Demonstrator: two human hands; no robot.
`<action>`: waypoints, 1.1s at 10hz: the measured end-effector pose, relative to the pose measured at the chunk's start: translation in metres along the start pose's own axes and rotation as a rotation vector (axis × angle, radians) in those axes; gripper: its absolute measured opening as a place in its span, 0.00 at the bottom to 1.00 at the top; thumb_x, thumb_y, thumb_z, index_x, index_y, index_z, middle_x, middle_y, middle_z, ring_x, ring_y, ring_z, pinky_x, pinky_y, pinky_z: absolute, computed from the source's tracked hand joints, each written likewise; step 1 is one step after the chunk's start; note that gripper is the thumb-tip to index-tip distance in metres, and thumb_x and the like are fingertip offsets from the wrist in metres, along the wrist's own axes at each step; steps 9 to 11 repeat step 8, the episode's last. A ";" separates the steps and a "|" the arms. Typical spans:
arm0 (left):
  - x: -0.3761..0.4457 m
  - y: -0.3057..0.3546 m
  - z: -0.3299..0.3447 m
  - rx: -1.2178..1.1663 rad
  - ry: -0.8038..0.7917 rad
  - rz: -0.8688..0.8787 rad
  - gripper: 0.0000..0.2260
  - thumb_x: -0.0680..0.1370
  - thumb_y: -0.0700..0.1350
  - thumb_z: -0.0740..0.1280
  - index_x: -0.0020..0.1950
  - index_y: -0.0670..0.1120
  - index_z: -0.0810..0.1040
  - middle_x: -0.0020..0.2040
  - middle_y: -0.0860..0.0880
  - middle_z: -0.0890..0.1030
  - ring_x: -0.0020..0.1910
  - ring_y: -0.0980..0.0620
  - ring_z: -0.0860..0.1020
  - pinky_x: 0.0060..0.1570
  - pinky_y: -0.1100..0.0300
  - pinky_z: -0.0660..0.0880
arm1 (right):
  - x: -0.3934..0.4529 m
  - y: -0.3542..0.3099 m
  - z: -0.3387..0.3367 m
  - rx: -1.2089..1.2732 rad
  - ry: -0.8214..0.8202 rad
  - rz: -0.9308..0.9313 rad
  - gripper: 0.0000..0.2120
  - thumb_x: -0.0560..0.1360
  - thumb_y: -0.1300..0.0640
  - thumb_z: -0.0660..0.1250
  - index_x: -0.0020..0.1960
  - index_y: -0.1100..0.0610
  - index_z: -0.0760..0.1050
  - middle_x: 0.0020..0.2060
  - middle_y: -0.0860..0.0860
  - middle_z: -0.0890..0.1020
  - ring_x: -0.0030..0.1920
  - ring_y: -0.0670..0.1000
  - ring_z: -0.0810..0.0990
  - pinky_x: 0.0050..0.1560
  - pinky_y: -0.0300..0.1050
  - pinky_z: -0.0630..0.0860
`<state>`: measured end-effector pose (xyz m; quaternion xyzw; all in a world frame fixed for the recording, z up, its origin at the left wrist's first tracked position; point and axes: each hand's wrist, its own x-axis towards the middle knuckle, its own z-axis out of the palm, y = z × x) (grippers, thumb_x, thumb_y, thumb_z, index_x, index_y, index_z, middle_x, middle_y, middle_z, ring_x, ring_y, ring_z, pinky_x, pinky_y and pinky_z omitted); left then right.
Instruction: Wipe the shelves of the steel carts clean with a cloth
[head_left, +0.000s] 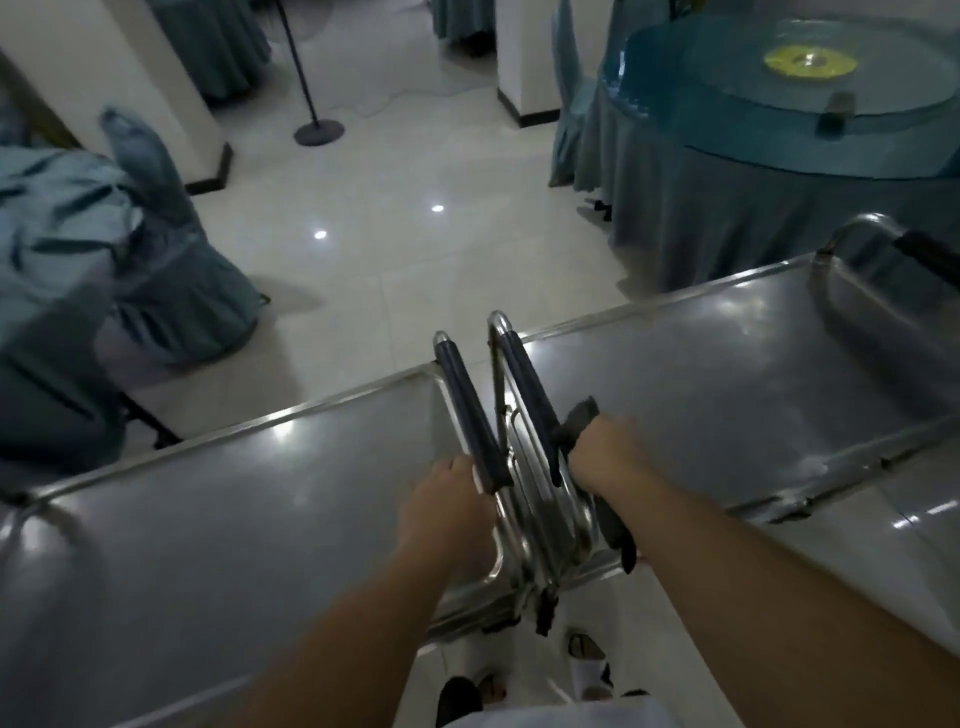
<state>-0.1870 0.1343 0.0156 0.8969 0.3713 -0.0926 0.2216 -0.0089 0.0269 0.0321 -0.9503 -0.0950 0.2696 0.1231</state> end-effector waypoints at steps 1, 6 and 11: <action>-0.003 -0.008 -0.003 -0.029 0.022 -0.129 0.19 0.82 0.51 0.64 0.72 0.48 0.72 0.69 0.46 0.76 0.67 0.42 0.76 0.65 0.46 0.75 | 0.004 -0.028 0.011 -0.087 -0.046 -0.043 0.35 0.73 0.51 0.73 0.76 0.60 0.64 0.71 0.59 0.66 0.68 0.62 0.71 0.66 0.56 0.75; -0.052 -0.042 0.016 -0.020 0.046 -0.386 0.21 0.80 0.54 0.64 0.72 0.48 0.72 0.68 0.45 0.77 0.66 0.42 0.75 0.65 0.49 0.71 | -0.021 -0.041 0.057 -0.351 -0.298 -0.393 0.35 0.80 0.45 0.65 0.80 0.57 0.56 0.72 0.60 0.66 0.66 0.62 0.72 0.55 0.55 0.74; -0.041 -0.049 0.004 -0.009 0.092 -0.337 0.21 0.80 0.52 0.64 0.72 0.47 0.72 0.67 0.45 0.78 0.66 0.41 0.76 0.64 0.50 0.72 | -0.017 -0.037 0.042 -0.401 -0.239 -0.474 0.33 0.79 0.41 0.64 0.78 0.56 0.61 0.72 0.59 0.67 0.66 0.62 0.73 0.59 0.56 0.74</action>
